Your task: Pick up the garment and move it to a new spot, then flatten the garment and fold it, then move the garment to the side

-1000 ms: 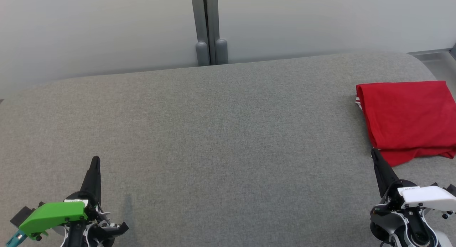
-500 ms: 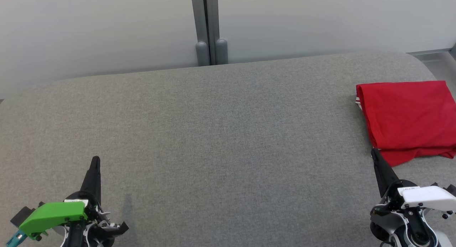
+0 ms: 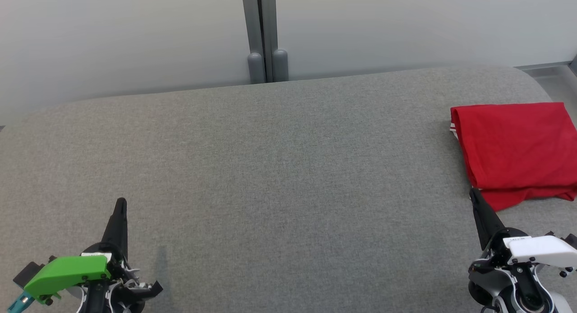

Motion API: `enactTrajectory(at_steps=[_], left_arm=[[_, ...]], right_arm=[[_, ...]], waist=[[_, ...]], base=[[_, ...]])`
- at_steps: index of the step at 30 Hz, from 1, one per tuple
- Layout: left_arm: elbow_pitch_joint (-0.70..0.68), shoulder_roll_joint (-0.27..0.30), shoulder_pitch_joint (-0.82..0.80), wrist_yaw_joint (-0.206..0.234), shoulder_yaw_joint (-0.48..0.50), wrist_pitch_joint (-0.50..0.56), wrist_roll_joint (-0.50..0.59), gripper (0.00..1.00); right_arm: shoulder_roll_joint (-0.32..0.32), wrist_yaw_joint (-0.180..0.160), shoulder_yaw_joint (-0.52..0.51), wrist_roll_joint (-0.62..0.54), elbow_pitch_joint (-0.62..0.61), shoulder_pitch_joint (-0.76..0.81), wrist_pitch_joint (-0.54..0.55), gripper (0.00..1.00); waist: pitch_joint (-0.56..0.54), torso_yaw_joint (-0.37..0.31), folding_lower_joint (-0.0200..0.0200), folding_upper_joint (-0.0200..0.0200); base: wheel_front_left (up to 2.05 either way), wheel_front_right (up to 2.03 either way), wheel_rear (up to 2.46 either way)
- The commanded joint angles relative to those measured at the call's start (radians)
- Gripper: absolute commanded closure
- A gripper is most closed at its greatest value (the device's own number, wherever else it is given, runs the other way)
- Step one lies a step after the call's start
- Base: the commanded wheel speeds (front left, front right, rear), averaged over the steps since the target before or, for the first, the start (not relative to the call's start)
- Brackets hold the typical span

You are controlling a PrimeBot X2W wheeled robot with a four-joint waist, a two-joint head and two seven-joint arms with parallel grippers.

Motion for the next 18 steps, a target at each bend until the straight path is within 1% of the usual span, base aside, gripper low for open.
enactTrajectory(at_steps=[1, 18], left_arm=[[-0.001, 0.004, -0.012, -0.006, 0.003, 0.004, 0.001, 1.0], [-0.001, 0.004, -0.012, -0.006, 0.003, 0.004, 0.001, 1.0]], right_arm=[[-0.006, 0.0, -0.002, 0.004, -0.004, -0.008, 0.003, 1.0], [-0.005, 0.0, -0.002, 0.004, -0.004, -0.008, 0.003, 1.0]], waist=[[0.0, 0.0, 0.0, 0.0], [0.0, 0.0, 0.0, 0.0]], base=[[0.0, 0.0, 0.0], [0.0, 0.0, 0.0]])
